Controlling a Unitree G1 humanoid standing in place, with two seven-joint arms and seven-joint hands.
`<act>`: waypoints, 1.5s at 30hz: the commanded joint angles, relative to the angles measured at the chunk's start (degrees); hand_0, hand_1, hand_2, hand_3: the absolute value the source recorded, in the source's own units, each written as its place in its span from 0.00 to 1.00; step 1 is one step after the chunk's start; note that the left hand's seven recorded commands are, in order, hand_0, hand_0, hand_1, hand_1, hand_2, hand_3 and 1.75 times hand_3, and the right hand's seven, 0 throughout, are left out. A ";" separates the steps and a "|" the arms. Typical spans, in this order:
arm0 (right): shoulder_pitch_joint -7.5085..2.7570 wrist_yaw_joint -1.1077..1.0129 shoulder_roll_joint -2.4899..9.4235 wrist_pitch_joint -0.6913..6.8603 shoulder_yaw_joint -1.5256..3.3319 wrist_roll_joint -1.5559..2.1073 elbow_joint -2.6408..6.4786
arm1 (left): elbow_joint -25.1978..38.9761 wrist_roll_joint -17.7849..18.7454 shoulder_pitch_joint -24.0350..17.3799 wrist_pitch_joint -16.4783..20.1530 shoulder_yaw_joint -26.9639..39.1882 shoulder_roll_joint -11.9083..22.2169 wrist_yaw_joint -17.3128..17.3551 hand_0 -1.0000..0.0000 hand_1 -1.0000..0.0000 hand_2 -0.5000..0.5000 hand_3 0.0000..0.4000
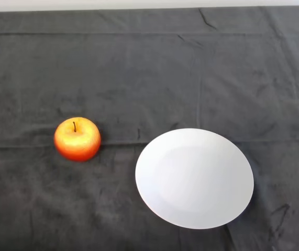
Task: Move the apple to the plate
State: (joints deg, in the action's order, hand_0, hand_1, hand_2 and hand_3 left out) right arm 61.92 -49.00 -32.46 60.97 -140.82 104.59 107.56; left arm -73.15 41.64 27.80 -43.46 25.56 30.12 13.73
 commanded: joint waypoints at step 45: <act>0.14 -0.24 -1.21 0.80 -0.32 -0.02 -0.30 | 10.17 -28.17 -1.91 -9.89 -19.59 -7.16 -7.82 1.00 1.00 0.50 0.00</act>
State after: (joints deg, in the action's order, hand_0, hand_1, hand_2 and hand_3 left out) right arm 61.92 -49.00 -32.47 60.97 -140.82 104.59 107.54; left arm -65.46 14.08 27.65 -52.28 6.96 22.49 6.50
